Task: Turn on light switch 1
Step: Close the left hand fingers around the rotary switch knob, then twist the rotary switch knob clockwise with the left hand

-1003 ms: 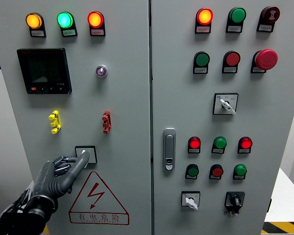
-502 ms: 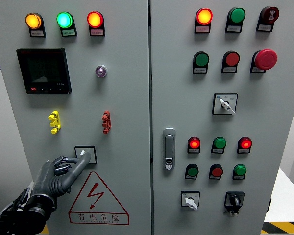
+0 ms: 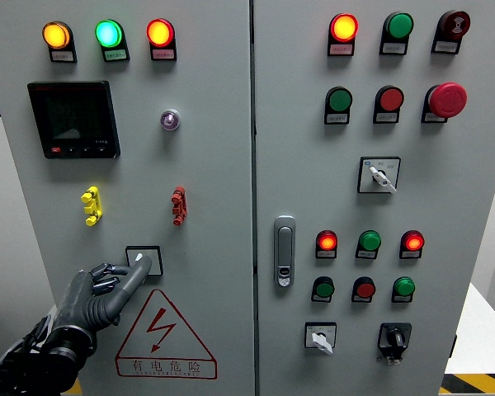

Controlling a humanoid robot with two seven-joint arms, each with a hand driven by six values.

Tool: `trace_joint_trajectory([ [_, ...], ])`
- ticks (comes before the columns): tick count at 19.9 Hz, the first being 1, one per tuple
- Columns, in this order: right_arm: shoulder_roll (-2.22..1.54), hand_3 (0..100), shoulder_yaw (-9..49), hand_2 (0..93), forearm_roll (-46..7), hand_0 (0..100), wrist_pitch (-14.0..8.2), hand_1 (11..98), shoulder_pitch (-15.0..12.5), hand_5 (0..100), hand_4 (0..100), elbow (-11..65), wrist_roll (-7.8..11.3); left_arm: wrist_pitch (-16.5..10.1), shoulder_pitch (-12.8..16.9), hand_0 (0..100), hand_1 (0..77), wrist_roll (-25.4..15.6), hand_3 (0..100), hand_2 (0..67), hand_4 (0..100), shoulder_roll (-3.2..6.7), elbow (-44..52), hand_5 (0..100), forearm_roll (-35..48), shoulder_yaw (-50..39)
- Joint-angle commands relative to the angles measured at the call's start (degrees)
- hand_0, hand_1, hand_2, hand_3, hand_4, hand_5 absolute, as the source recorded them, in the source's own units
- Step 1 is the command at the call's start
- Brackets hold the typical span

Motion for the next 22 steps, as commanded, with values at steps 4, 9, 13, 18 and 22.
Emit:
trace_joint_trajectory([
  [4, 0.00, 19, 0.0, 0.0, 0.0, 0, 0.0, 19.5, 0.0, 11, 19, -0.1, 0.00, 0.0, -0.3, 32, 50.5, 0.1, 99, 55.4, 100, 0.27, 0.2, 100, 0.0, 0.0],
  [9, 0.00, 19, 0.0, 0.0, 0.0, 0, 0.0, 19.5, 0.0, 11, 19, -0.1, 0.00, -0.1, -0.7, 39, 49.9, 0.1, 99, 55.8, 100, 0.27, 0.6, 100, 0.1, 0.0],
  [13, 0.00, 19, 0.0, 0.0, 0.0, 0, 0.0, 19.5, 0.0, 11, 19, 0.0, 0.00, -0.2, -1.1, 39, 49.9, 0.2, 99, 56.7, 100, 0.35, 0.7, 100, 0.1, 0.1],
  [18, 0.00, 19, 0.0, 0.0, 0.0, 0, -0.1, 19.5, 0.0, 11, 19, 0.0, 0.00, -0.4, -1.2, 40, 51.4, 1.1, 100, 57.5, 100, 0.27, 0.8, 100, 0.1, 0.2],
  [22, 0.00, 19, 0.0, 0.0, 0.0, 0, -0.1, 19.6, 0.0, 11, 19, -0.1, 0.00, -0.4, -1.4, 40, 52.8, 1.2, 100, 57.6, 100, 0.27, 1.1, 100, 0.9, 0.3],
])
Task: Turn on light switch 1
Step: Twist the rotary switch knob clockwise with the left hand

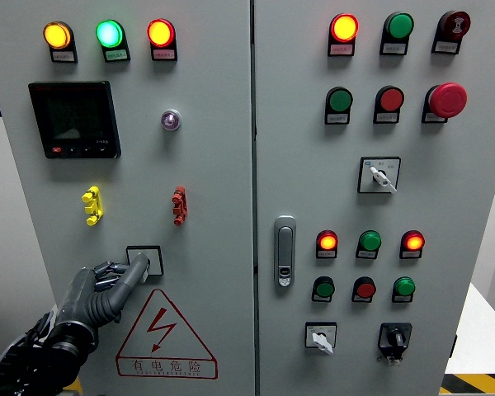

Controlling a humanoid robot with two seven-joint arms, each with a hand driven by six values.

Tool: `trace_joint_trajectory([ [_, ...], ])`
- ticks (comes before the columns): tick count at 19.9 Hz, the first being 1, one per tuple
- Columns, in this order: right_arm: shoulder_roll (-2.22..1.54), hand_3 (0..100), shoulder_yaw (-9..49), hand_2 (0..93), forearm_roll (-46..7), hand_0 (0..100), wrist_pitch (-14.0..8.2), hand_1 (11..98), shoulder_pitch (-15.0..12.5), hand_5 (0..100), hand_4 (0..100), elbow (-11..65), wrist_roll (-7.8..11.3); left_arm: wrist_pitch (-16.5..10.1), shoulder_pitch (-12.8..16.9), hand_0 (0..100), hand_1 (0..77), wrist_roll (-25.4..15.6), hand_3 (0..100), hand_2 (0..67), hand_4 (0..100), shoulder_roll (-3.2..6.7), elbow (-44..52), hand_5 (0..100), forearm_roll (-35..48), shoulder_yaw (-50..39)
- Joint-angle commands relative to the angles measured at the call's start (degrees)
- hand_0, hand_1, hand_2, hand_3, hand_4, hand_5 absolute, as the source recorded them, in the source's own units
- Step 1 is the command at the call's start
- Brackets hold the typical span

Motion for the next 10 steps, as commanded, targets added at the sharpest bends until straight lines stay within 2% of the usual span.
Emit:
trace_joint_trajectory([
  [1, 0.02, 19, 0.0, 0.0, 0.0, 0, 0.1, 19.5, 0.0, 11, 19, 0.0, 0.00, 0.0, 0.0, 40, 53.5, 0.0, 100, 57.7, 100, -0.01, 0.2, 100, 1.2, 0.0],
  [3, -0.07, 19, 0.0, 0.0, 0.0, 0, 0.0, 19.5, 0.0, 11, 19, 0.0, 0.00, 0.0, 0.0, 41, 54.3, 0.0, 100, 57.8, 100, -0.09, 0.2, 100, 1.7, 0.0],
  [6, 0.02, 19, 0.0, 0.0, 0.0, 0, 0.1, 19.0, 0.0, 11, 19, 0.0, 0.00, 0.0, -0.1, 39, 55.2, 0.0, 100, 57.9, 100, -0.09, 0.2, 100, 1.7, 0.0],
  [8, -0.07, 19, 0.0, 0.0, 0.0, 0, 0.1, 19.3, 0.0, 11, 19, 0.0, 0.00, 0.0, -0.1, 27, 56.7, 0.0, 100, 58.0, 100, -0.09, 0.2, 100, 1.7, 0.0],
  [10, -0.07, 19, 0.0, 0.0, 0.0, 0, 0.1, 19.4, 0.0, 11, 19, 0.1, 0.00, 0.0, -0.1, 23, 55.9, 0.1, 100, 58.0, 100, -0.18, 0.2, 100, 1.7, 0.0],
])
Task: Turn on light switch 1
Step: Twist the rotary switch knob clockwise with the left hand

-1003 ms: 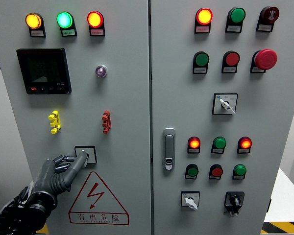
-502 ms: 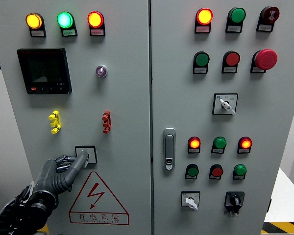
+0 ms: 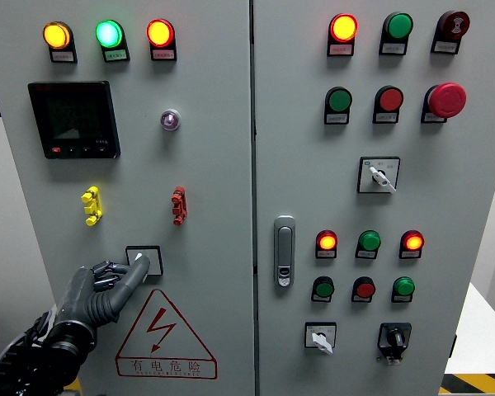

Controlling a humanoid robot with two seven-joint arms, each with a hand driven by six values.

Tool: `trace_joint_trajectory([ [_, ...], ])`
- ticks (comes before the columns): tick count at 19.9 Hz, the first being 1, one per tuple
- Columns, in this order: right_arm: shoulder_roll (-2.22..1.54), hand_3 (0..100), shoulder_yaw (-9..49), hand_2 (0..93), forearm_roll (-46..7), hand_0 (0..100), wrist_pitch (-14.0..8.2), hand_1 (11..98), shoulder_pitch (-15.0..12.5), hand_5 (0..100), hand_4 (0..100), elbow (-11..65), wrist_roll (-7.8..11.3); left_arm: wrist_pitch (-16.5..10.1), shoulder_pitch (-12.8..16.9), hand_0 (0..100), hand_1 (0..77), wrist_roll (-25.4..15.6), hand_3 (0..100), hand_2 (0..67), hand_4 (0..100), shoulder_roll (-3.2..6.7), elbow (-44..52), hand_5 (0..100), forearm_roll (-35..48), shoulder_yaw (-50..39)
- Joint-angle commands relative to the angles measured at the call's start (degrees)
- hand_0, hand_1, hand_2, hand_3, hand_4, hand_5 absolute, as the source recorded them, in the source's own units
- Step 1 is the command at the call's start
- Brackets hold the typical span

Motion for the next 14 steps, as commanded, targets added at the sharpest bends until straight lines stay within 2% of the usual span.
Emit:
trace_joint_trajectory([
  [1, 0.04, 19, 0.0, 0.0, 0.0, 0, 0.0, 19.4, 0.0, 11, 19, 0.1, 0.00, 0.0, 0.0, 22, 55.6, 0.1, 100, 58.0, 100, -0.16, 0.0, 100, 0.0, 0.0],
  [2, -0.04, 19, 0.0, 0.0, 0.0, 0, 0.0, 19.4, 0.0, 11, 19, 0.0, 0.00, 0.0, -0.1, 21, 54.8, 0.1, 100, 58.1, 100, -0.16, 0.0, 100, 0.0, 0.0],
  [5, 0.04, 19, 0.0, 0.0, 0.0, 0, 0.0, 19.4, 0.0, 11, 19, 0.0, 0.00, 0.0, -0.1, 16, 55.3, 0.1, 100, 58.3, 100, -0.16, 0.0, 100, 0.0, 0.0],
  [7, 0.04, 19, 0.0, 0.0, 0.1, 0, 0.0, 19.4, 0.0, 11, 19, 0.1, 0.00, 0.0, -0.1, 22, 55.4, 0.1, 100, 58.8, 100, -0.16, 0.0, 100, 0.0, 0.0],
  [11, -0.04, 19, 0.0, 0.0, 0.0, 0, 0.0, 19.5, 0.0, 11, 19, 0.1, 0.00, 0.0, -0.3, 40, 53.5, 0.1, 100, 59.5, 100, -0.25, 0.0, 100, 0.0, 0.0],
  [14, 0.04, 19, 0.0, 0.0, 0.0, 0, 0.0, 19.5, 0.0, 11, 19, 0.1, 0.00, 0.0, -0.2, 44, 52.5, 0.1, 100, 59.8, 100, -0.25, 0.0, 100, 0.0, 0.0],
])
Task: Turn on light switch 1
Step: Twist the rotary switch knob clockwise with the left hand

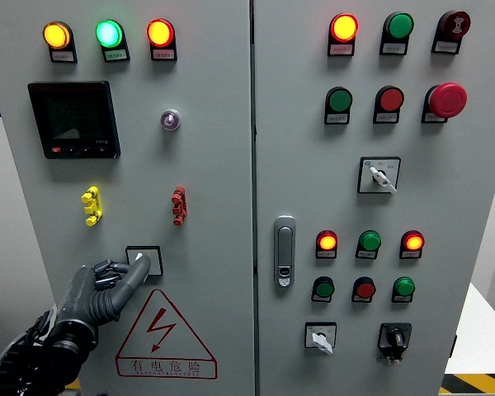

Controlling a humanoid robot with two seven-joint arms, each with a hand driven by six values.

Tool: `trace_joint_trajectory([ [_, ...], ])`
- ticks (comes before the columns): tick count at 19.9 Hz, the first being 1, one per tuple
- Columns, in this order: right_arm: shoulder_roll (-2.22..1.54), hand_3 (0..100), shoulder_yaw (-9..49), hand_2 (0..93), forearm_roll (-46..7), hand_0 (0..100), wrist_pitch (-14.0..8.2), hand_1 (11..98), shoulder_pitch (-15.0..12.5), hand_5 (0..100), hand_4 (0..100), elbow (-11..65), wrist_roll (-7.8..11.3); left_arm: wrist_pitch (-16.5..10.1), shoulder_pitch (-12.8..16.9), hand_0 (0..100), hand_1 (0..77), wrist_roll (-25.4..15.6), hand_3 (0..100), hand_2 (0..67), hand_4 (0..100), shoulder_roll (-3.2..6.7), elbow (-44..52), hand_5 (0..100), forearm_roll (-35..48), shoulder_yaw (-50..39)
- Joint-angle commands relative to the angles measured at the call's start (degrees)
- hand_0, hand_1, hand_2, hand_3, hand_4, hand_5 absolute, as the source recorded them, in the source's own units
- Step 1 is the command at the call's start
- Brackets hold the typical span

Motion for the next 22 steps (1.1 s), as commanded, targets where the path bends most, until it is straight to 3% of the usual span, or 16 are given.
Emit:
trace_joint_trajectory([
  [1, 0.00, 19, 0.0, 0.0, 0.0, 0, 0.0, 19.5, 0.0, 11, 19, 0.0, 0.00, 0.0, 0.0, 45, 52.4, 0.0, 100, 59.8, 100, 0.00, 0.0, 100, 0.0, 0.0],
  [9, 0.00, 19, 0.0, 0.0, 0.0, 0, 0.0, 19.6, 0.0, 11, 19, -0.1, 0.00, 0.0, -0.3, 51, 50.8, 0.0, 100, 60.2, 100, -0.09, 0.1, 100, 0.0, 0.1],
  [15, 0.00, 19, 0.0, 0.0, 0.0, 0, 0.0, 19.5, 0.0, 11, 19, 0.0, 0.00, 0.1, -0.5, 70, 48.3, 0.0, 100, 60.4, 100, -0.18, 0.7, 100, 0.0, 0.2],
  [22, 0.00, 19, 0.0, 0.0, 0.0, 0, 0.0, 19.4, 0.0, 11, 19, 0.0, 0.00, 0.1, -0.6, 76, 49.3, 0.1, 100, 60.5, 100, -0.09, 0.8, 100, 0.0, 0.2],
])
